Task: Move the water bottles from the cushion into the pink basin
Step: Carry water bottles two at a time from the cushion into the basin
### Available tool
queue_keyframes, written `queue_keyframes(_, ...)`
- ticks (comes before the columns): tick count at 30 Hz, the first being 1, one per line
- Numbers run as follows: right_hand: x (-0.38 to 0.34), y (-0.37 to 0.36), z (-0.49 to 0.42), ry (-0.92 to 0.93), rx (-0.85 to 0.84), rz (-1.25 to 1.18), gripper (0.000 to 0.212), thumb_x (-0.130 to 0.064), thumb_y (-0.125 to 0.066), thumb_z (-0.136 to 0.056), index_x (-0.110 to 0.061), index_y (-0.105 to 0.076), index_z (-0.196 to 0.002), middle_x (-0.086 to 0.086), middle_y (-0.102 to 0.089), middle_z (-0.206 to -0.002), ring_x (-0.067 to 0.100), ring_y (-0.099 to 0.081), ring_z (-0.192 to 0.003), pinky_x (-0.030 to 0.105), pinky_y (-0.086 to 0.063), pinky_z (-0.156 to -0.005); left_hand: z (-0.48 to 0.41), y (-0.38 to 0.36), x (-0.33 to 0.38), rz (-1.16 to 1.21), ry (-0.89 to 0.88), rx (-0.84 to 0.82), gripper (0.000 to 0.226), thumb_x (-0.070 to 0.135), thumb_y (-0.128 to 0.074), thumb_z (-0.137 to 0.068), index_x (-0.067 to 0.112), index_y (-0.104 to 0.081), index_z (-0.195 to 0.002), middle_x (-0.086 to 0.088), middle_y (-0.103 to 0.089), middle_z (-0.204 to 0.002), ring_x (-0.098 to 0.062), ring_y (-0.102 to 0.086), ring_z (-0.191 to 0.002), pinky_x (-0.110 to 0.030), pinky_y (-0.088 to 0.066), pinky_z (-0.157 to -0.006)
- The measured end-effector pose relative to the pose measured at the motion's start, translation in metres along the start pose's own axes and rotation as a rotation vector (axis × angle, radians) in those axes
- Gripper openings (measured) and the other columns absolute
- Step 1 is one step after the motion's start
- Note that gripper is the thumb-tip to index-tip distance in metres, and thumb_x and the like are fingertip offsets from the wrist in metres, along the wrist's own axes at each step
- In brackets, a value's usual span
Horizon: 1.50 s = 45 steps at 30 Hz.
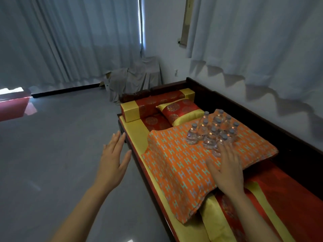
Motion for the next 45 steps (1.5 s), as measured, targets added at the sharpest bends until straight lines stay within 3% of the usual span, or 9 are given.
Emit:
queue_keyframes(8,0.012,-0.061,-0.086,-0.205,0.103,0.061,0.070,-0.032,-0.068,-0.086,-0.008,-0.039,-0.145,0.016,-0.036,-0.152,0.033,-0.028,-0.143,0.050,-0.023,-0.116,-0.156,-0.081,-0.043,0.110,-0.147,-0.175,0.061,0.039,-0.043,-0.096,0.021,-0.024,-0.151,0.004,-0.020,-0.158,-0.007,-0.011,-0.145,-0.036,-0.011,-0.119)
queue_keyframes(13,0.024,-0.087,-0.112,-0.378,0.196,0.088,0.066,-0.027,-0.073,-0.083,-0.004,-0.046,-0.138,0.018,-0.045,-0.144,0.035,-0.036,-0.137,0.047,-0.027,-0.114,-0.237,-0.145,-0.047,0.166,-0.304,-0.367,0.061,0.038,-0.045,-0.096,0.020,-0.024,-0.151,0.000,-0.022,-0.158,-0.013,-0.015,-0.147,-0.047,-0.022,-0.117)
queue_keyframes(22,0.075,-0.127,-0.135,-0.689,0.193,-0.108,0.089,-0.033,-0.074,-0.081,-0.004,-0.024,-0.150,0.014,-0.029,-0.155,0.028,-0.027,-0.144,0.046,-0.027,-0.116,-0.314,-0.271,-0.016,0.276,-0.500,-0.615,0.058,0.029,-0.051,-0.097,0.019,-0.028,-0.149,0.001,-0.026,-0.156,-0.008,-0.016,-0.144,-0.044,-0.016,-0.117)
queue_keyframes(30,0.150,-0.174,-0.165,-0.936,0.209,-0.267,0.098,-0.047,-0.076,-0.076,-0.019,-0.021,-0.151,0.004,-0.025,-0.158,0.022,-0.027,-0.144,0.049,-0.033,-0.112,-0.338,-0.397,0.000,0.380,-0.383,-0.932,0.074,0.042,-0.059,-0.088,0.014,-0.029,-0.149,-0.004,-0.031,-0.154,-0.015,-0.028,-0.142,-0.024,-0.019,-0.113)
queue_keyframes(33,0.169,-0.189,-0.178,-0.976,0.191,-0.342,0.091,-0.039,-0.076,-0.079,-0.016,-0.024,-0.150,0.007,-0.029,-0.155,0.026,-0.033,-0.140,0.051,-0.038,-0.108,-0.335,-0.436,-0.006,0.379,-0.277,-1.059,0.086,0.040,-0.072,-0.080,0.015,-0.027,-0.149,-0.003,-0.036,-0.151,-0.016,-0.036,-0.137,-0.030,-0.031,-0.110)
queue_keyframes(35,0.181,-0.196,-0.185,-1.006,0.226,-0.341,0.085,-0.031,-0.075,-0.081,-0.012,-0.027,-0.149,0.009,-0.037,-0.151,0.026,-0.039,-0.137,0.042,-0.038,-0.107,-0.335,-0.456,-0.009,0.370,-0.250,-1.116,0.093,0.037,-0.079,-0.074,0.014,-0.028,-0.148,0.001,-0.045,-0.140,-0.012,-0.045,-0.123,-0.025,-0.039,-0.097)
queue_keyframes(37,0.187,-0.199,-0.193,-0.996,0.259,-0.333,0.079,-0.024,-0.075,-0.082,-0.010,-0.032,-0.146,0.003,-0.046,-0.142,0.016,-0.046,-0.126,0.015,-0.036,-0.095,-0.333,-0.470,-0.008,0.381,-0.262,-1.178,0.095,0.037,-0.084,-0.068,0.017,-0.033,-0.146,0.006,-0.050,-0.132,-0.008,-0.049,-0.115,-0.020,-0.041,-0.091)
queue_keyframes(40,0.196,-0.202,-0.204,-0.971,0.297,-0.359,0.063,-0.018,-0.075,-0.082,-0.016,-0.043,-0.136,-0.006,-0.051,-0.123,-0.012,-0.050,-0.104,-0.003,-0.033,-0.078,-0.331,-0.486,-0.001,0.474,-0.298,-1.216,0.078,0.039,-0.086,-0.061,0.052,-0.043,-0.125,0.022,-0.057,-0.120,0.007,-0.056,-0.106,-0.009,-0.043,-0.084)
queue_keyframes(45,0.203,-0.215,-0.203,-1.028,0.282,-0.338,0.071,-0.017,-0.077,-0.079,-0.016,-0.040,-0.139,0.006,-0.055,-0.132,0.021,-0.053,-0.117,0.033,-0.045,-0.090,-0.324,-0.504,-0.004,0.542,-0.291,-1.245,0.073,0.029,-0.086,-0.058,0.041,-0.049,-0.120,0.016,-0.062,-0.115,-0.005,-0.060,-0.107,-0.036,-0.050,-0.091)
Point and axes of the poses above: each hand's wrist, its own z-axis away from the middle knuckle, its own y-axis out of the back of the hand, x = y × z, the point moved 4 cm from there along -z, towards the middle knuckle
